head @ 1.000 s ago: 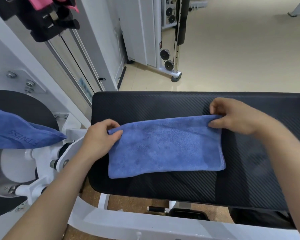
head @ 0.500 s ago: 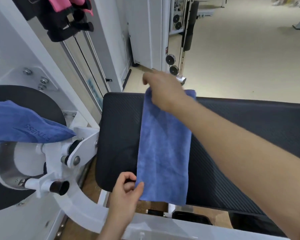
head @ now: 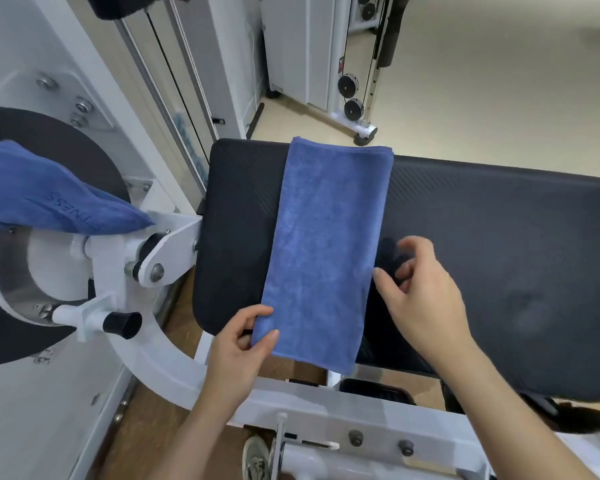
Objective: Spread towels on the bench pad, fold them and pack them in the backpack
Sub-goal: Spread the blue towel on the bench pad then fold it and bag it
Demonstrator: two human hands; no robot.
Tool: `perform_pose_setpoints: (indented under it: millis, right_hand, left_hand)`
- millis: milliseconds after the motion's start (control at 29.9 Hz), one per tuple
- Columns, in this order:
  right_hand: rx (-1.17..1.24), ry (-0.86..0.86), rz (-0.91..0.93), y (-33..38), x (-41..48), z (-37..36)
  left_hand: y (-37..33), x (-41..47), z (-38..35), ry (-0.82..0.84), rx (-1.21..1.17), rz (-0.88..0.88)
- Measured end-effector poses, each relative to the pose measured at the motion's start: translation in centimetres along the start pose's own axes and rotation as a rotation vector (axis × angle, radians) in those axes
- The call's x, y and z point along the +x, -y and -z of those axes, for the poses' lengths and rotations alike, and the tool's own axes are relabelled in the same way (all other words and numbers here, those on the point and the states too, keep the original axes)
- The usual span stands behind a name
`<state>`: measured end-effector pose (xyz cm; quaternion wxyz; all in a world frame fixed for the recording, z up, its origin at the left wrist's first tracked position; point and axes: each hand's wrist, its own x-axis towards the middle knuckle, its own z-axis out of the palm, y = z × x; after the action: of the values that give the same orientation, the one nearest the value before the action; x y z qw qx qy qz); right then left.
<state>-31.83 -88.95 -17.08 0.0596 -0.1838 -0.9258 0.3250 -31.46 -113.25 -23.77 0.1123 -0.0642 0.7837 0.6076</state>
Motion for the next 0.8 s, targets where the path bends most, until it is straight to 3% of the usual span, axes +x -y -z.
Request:
perform_pose_setpoints:
  millis: [134,268,368,435,502,803]
  right_hand:
    - [-0.027,0.057,-0.081,-0.7,-2.8,-2.2]
    - [-0.122,-0.008,-0.002,-0.5,-3.0,-4.2]
    - [-0.132,-0.201,0.332,-1.1,-2.9,-5.6]
    - [-0.189,-0.277,0.541,-1.4,-2.9,-5.9]
    - [-0.27,-0.256,0.66,-1.8,-2.6,-5.8]
    - [-0.448,-0.075,0.738,-4.1,-1.8,-4.1]
  left_hand:
    - [0.2,-0.1,-0.5,-0.094,0.182,-0.075]
    - [0.8,-0.1,-1.0,-0.283,0.773,-0.485]
    - [0.9,-0.2,-1.4,-0.056,0.892,-0.855]
    - [1.1,-0.5,-1.9,0.156,0.983,-0.936]
    - [1.4,-0.7,-2.3,0.225,1.11,-0.94]
    - [1.9,1.7,-1.7,0.219,1.088,-1.097]
